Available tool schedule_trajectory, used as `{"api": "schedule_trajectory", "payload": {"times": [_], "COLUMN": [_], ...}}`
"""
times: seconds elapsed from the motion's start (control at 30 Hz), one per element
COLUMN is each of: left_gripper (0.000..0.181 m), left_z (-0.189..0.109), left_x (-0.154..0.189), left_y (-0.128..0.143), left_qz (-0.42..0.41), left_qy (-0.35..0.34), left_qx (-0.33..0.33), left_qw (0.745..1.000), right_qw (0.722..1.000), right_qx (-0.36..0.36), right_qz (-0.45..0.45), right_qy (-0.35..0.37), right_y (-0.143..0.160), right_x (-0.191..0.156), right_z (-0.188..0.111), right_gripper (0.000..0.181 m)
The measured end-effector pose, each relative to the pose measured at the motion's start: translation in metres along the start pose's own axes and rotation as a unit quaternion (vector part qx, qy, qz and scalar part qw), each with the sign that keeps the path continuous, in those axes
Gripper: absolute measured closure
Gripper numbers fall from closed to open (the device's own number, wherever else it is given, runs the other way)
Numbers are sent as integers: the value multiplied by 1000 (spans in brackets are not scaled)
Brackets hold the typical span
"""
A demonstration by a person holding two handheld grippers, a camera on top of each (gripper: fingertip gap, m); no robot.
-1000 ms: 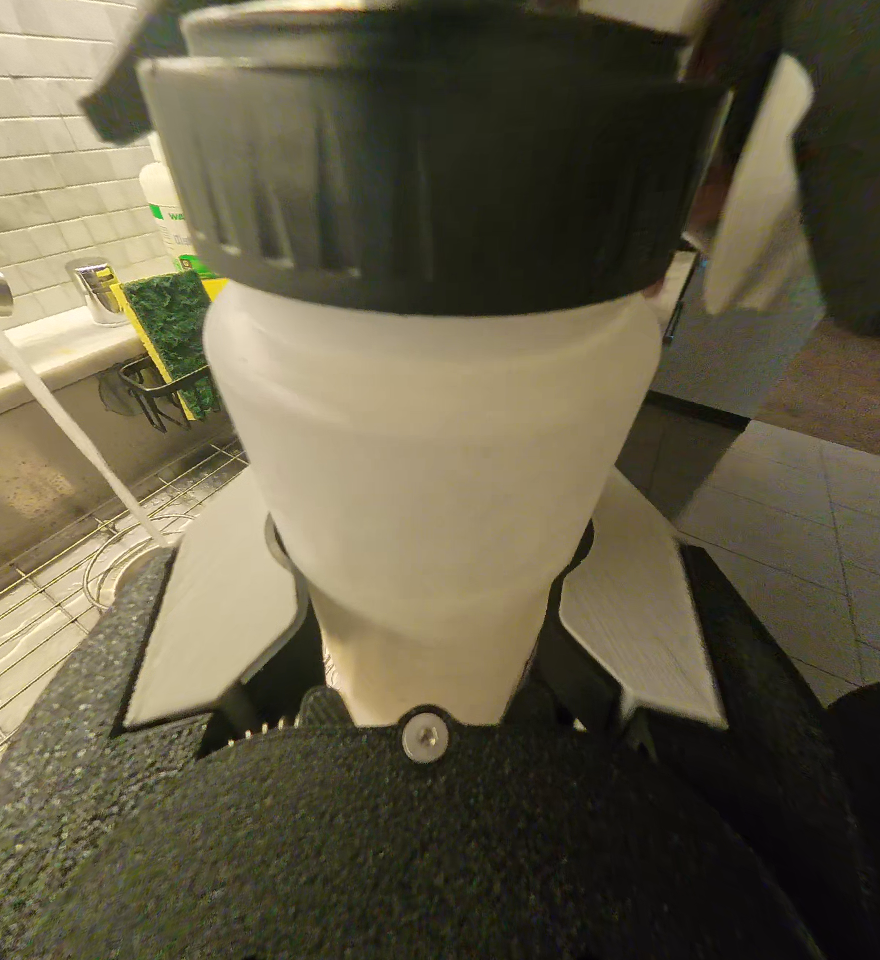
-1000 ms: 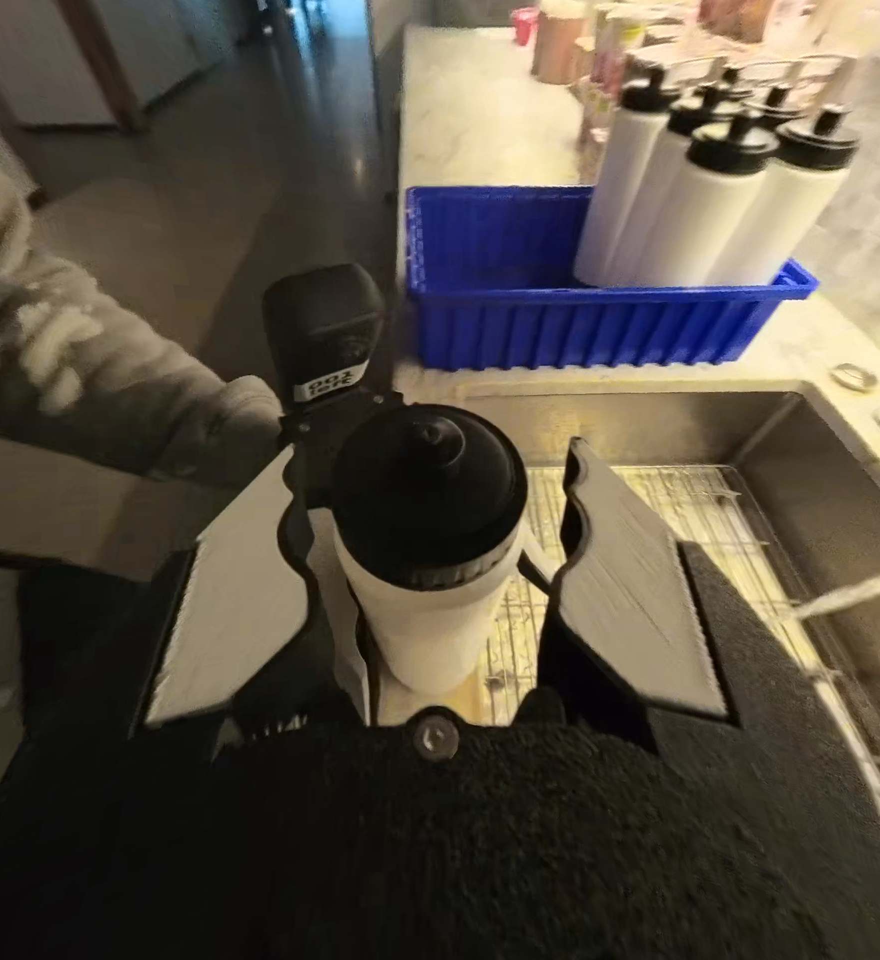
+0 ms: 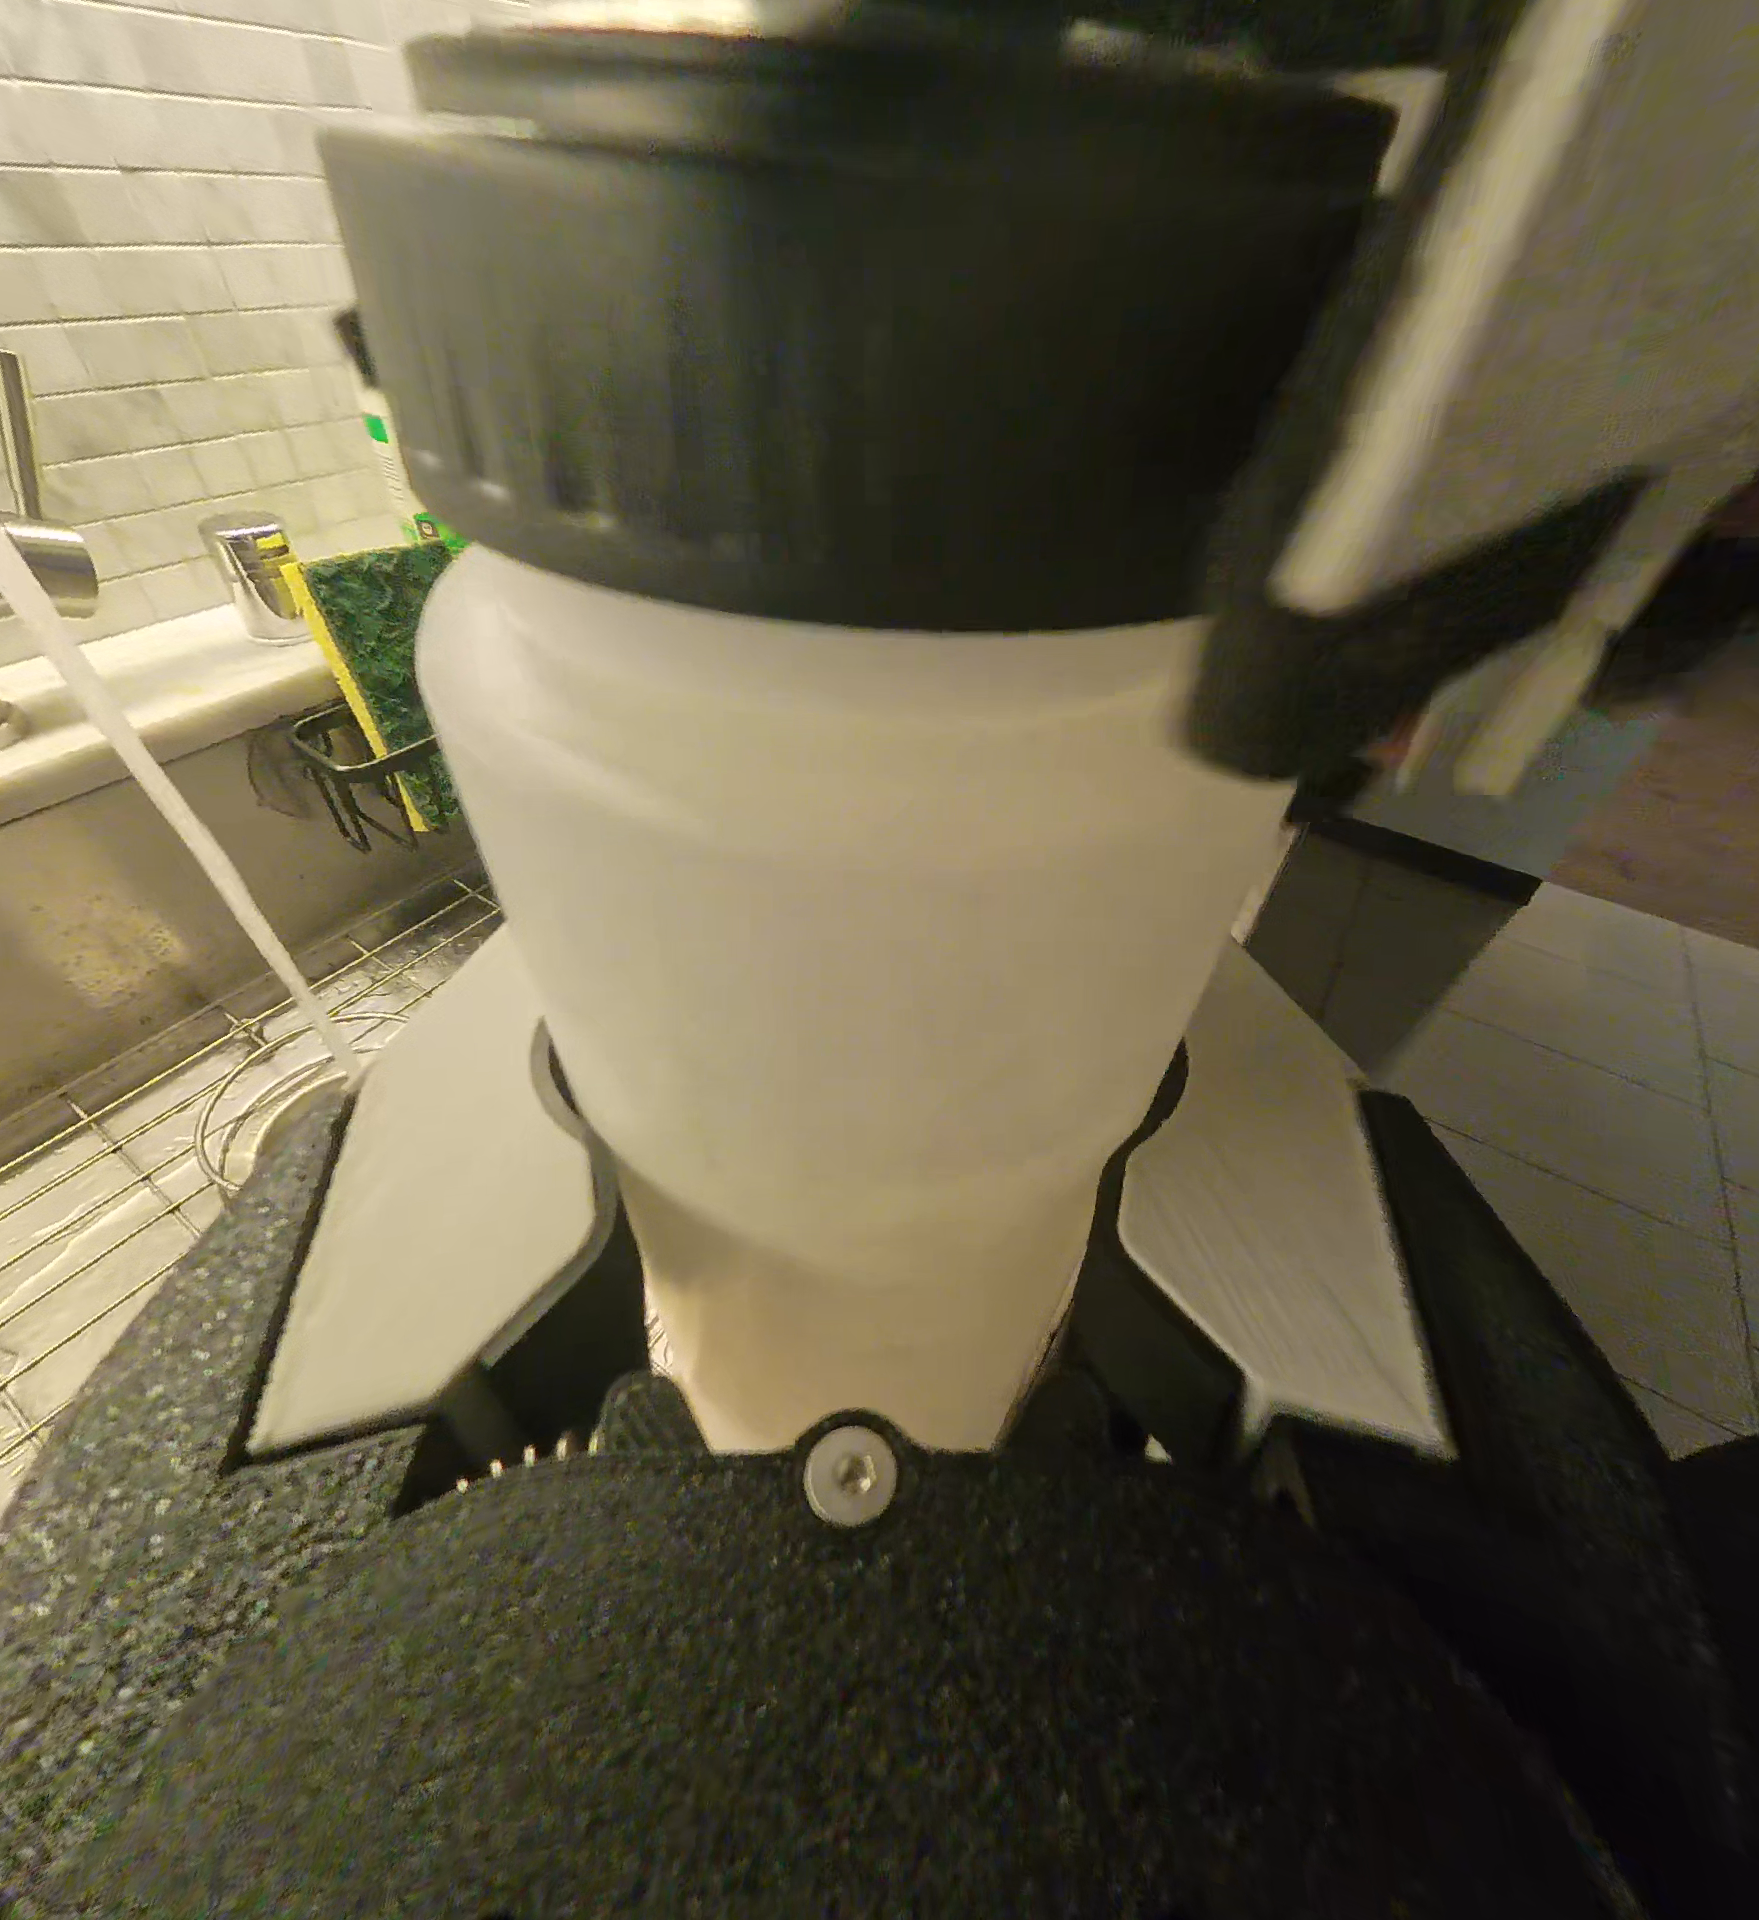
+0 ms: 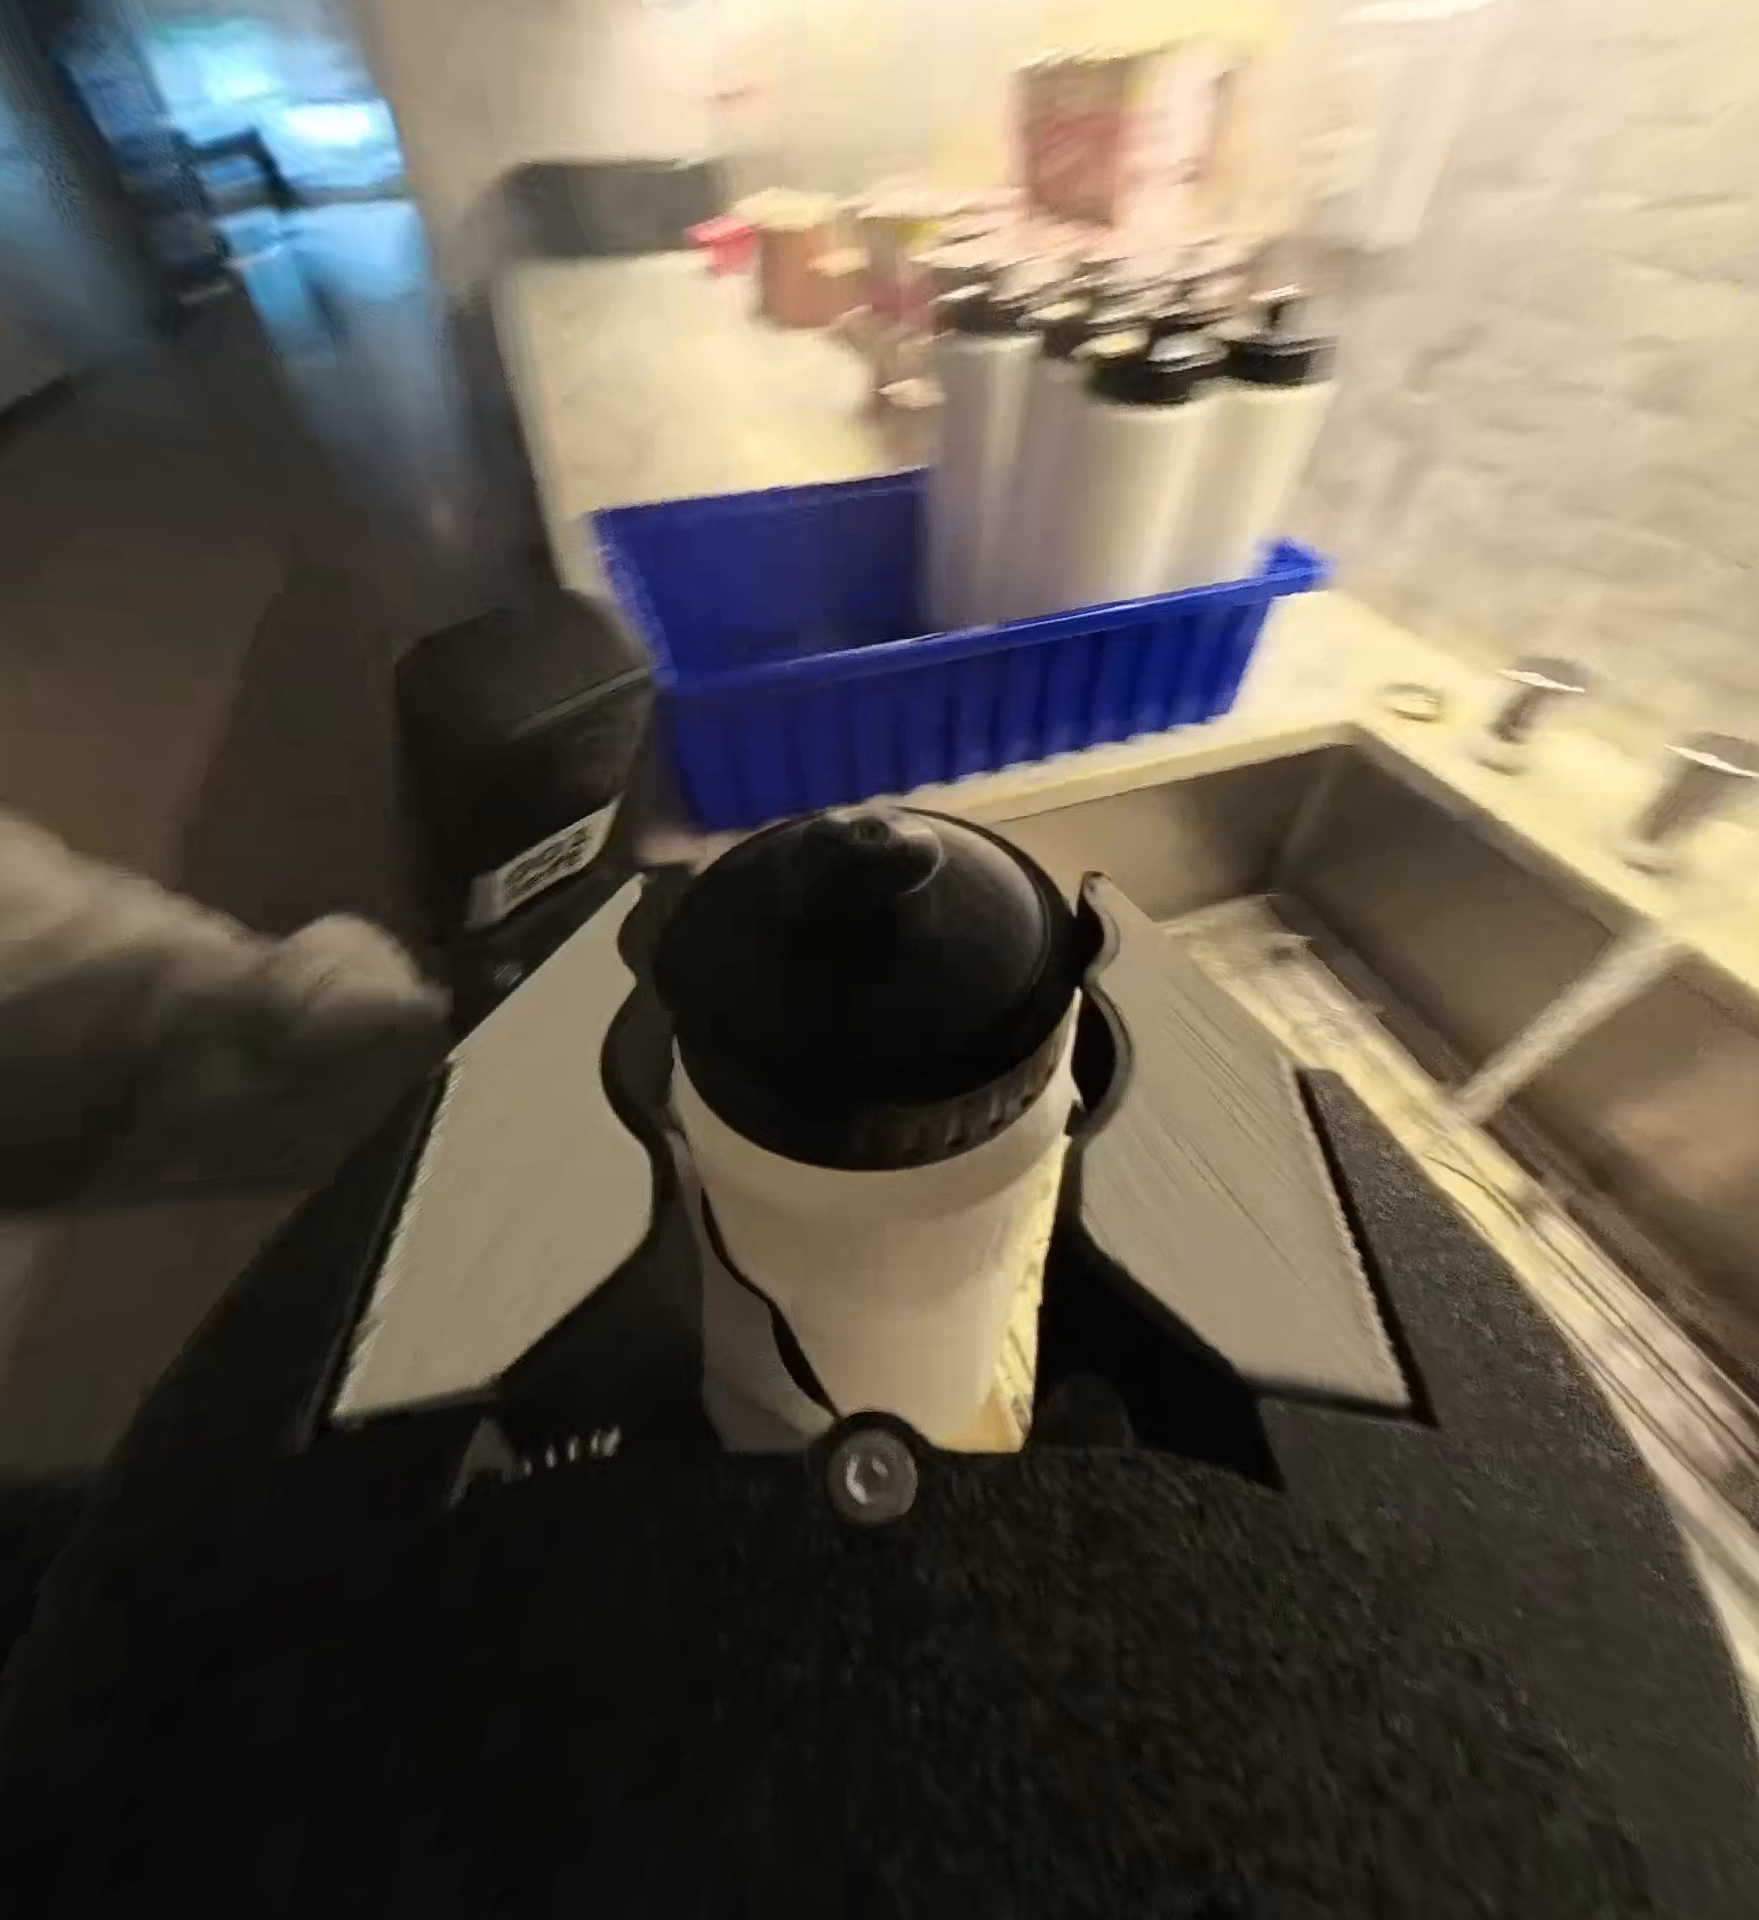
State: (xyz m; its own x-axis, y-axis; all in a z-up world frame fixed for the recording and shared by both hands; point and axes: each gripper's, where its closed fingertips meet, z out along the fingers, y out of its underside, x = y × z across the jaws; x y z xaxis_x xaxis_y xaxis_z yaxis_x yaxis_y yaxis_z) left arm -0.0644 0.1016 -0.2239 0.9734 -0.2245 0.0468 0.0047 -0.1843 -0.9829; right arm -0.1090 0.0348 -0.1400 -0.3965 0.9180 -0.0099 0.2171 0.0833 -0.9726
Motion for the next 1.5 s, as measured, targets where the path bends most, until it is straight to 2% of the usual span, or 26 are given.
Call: {"api": "schedule_trajectory", "payload": {"times": [0.1,0.17,0.23,0.33,0.43,0.47,0.53,0.6,0.7,0.8,0.9,0.93,1.0,1.07,1.1,1.17,1.23,1.33,1.4,1.5], "left_gripper": [77,77,77,77,77,76,77,77,77,77,72,77,77,77,77,77,76,77,77,77], "left_z": [1,1,1,1,0,0,0,-1,-1,0,1,1,1,1,2,2,1,1,1,0], "left_x": [0,0,1,2,4,5,6,7,6,5,4,5,5,6,6,7,8,9,9,9], "left_y": [-1,-1,-1,-1,0,0,0,0,0,0,-1,-1,-1,-1,-1,-1,-1,0,0,0], "left_qz": [-2,-3,-5,-4,-2,-2,-1,-2,-5,-8,-11,-11,-11,-11,-12,-11,-11,-11,-11,-12], "left_qy": [-7,-6,-4,5,17,21,28,30,27,16,4,4,5,8,11,18,25,32,35,35], "left_qx": [5,9,5,2,-1,-3,-6,-6,-5,-2,3,5,6,4,4,2,2,-1,-2,0], "left_qw": [1000,1000,1000,1000,1000,1000,1000,1000,1000,1000,1000,1000,1000,1000,1000,1000,1000,999,999,999], "right_qw": [981,971,984,999,987,978,965,963,983,1000,985,976,970,983,990,1000,994,974,968,977], "right_qx": [20,-4,-3,-5,-46,-63,-82,-80,-43,1,22,16,-1,-16,-16,-12,-28,-65,-84,-63], "right_qz": [33,23,9,-35,-50,-54,-56,-58,-38,-4,36,40,44,36,28,0,-29,-37,-64,-69], "right_qy": [192,239,178,2,-144,-193,-245,-249,-174,-22,168,213,238,179,136,13,-100,-214,-226,-192], "right_y": [1,3,-1,-7,-4,-1,3,4,1,-2,-1,0,1,1,-2,-9,-9,-5,3,2], "right_x": [12,14,8,-1,-3,-8,-15,-16,-11,-3,8,10,11,9,10,5,0,-13,-17,-14], "right_z": [-4,-4,-3,-8,-9,-9,-8,-7,-6,-5,-8,-9,-10,-10,-11,-16,-18,-16,-11,-7], "right_gripper": [105,104,96,91,90,96,102,104,105,105,105,105,105,103,96,97,94,94,99,104]}}
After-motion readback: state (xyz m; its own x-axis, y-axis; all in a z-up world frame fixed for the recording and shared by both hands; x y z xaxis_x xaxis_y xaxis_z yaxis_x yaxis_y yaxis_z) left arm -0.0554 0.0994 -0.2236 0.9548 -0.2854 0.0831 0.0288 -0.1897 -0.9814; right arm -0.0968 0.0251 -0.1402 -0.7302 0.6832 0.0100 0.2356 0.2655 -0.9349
